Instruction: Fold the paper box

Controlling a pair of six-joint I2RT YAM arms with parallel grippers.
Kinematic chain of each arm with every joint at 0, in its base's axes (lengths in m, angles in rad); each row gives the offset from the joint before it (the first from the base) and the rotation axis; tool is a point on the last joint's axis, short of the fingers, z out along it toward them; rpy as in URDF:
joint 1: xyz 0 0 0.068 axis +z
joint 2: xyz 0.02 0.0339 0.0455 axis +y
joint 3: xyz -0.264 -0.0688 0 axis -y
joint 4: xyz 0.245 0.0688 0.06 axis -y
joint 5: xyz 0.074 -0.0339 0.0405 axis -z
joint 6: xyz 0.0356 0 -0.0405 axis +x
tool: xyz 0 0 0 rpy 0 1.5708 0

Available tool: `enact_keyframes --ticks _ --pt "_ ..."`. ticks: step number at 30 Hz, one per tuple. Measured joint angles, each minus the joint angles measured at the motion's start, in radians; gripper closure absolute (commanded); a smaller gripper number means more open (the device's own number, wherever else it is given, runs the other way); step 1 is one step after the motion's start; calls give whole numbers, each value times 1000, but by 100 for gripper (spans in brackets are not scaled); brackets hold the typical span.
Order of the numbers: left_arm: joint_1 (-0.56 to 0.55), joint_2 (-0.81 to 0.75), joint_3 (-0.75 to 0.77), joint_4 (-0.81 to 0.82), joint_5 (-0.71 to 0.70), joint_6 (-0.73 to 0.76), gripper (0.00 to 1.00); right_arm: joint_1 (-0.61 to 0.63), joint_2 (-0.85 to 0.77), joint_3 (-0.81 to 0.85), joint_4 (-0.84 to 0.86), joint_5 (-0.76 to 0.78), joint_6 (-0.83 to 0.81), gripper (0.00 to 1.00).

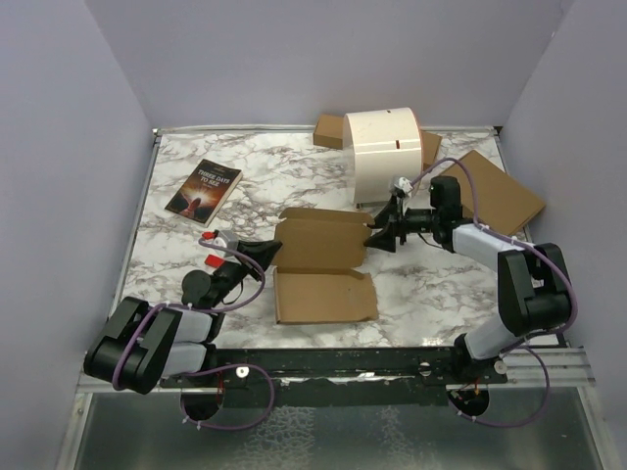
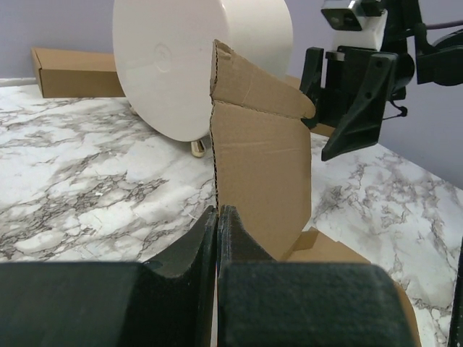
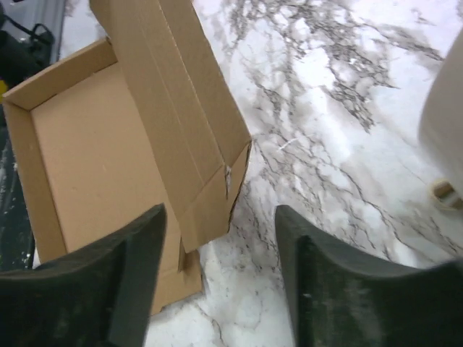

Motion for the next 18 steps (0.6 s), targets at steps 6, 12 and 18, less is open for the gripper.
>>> enact_keyframes --ticks 6,12,18 --pt "-6 2 0 0 23 -5 100 0 75 0 75 -107 102 69" --pt "-6 21 8 0 45 -20 93 0 76 0 80 -185 89 94" --pt "-6 32 13 0 63 -57 73 0 55 48 -84 -193 -100 99"
